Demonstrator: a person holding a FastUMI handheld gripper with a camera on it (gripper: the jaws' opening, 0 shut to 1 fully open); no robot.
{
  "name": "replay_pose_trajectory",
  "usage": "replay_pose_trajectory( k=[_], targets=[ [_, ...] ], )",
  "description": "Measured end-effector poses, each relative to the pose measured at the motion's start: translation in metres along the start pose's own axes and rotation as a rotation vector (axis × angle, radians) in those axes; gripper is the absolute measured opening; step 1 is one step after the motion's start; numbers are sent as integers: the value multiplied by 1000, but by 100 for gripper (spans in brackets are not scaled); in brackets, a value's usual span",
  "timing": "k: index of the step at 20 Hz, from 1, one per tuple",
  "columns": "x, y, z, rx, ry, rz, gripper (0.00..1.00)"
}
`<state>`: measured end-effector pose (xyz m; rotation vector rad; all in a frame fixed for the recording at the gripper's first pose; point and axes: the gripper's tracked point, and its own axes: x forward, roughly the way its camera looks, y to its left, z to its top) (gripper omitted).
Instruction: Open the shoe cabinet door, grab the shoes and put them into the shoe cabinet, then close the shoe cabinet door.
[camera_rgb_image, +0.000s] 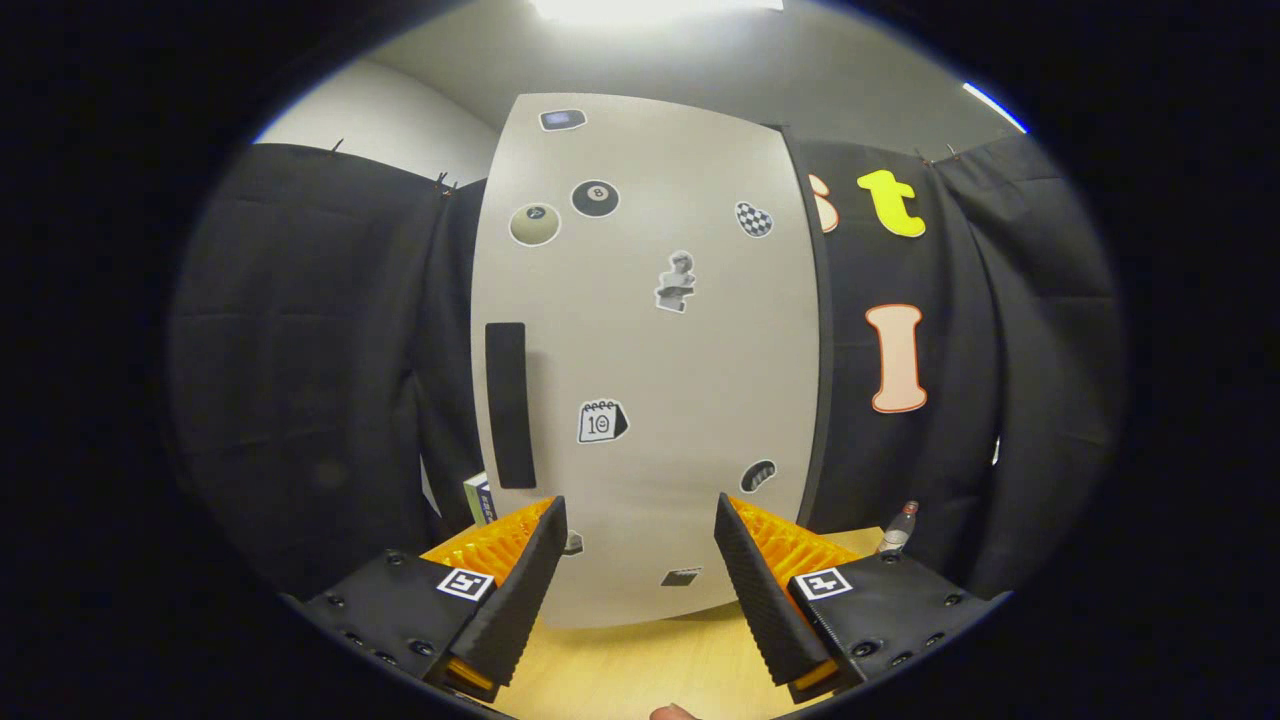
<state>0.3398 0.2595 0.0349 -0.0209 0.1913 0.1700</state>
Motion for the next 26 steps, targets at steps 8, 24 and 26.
replay_pose_trajectory(
  k=[8,24,26],
  targets=[
    [-25,-58,-4,16,-14,-107,93],
    [-15,-69,2,-2,-43,-131,93],
    [-17,-72,2,2,-44,-135,93]
  ],
)
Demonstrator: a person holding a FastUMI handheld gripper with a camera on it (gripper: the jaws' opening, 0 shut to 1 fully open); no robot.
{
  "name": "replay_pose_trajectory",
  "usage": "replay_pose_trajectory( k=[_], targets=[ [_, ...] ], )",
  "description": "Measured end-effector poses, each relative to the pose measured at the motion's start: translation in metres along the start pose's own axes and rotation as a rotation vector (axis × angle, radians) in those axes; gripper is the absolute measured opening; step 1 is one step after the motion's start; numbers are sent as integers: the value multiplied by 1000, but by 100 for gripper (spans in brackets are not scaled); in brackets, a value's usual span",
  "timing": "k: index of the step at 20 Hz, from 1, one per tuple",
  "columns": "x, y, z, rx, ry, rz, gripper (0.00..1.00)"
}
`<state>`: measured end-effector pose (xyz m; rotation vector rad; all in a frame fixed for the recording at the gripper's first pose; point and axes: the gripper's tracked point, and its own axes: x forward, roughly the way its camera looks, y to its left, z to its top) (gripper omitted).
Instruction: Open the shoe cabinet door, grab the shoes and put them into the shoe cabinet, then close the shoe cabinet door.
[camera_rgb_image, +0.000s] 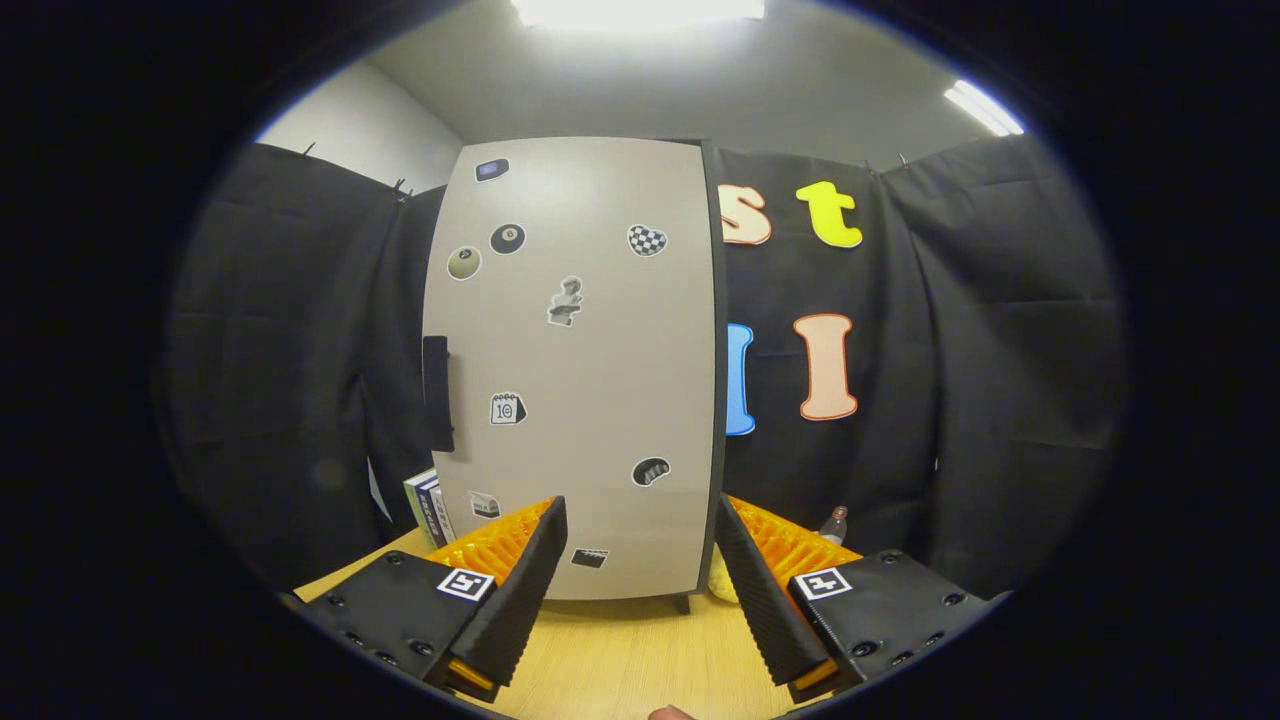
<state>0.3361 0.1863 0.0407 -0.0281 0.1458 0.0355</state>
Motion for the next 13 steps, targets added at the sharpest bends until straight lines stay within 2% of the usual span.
replay_pose_trajectory(
  k=[13],
  targets=[
    [-9,-11,1,10,-14,-11,93]
  ],
)
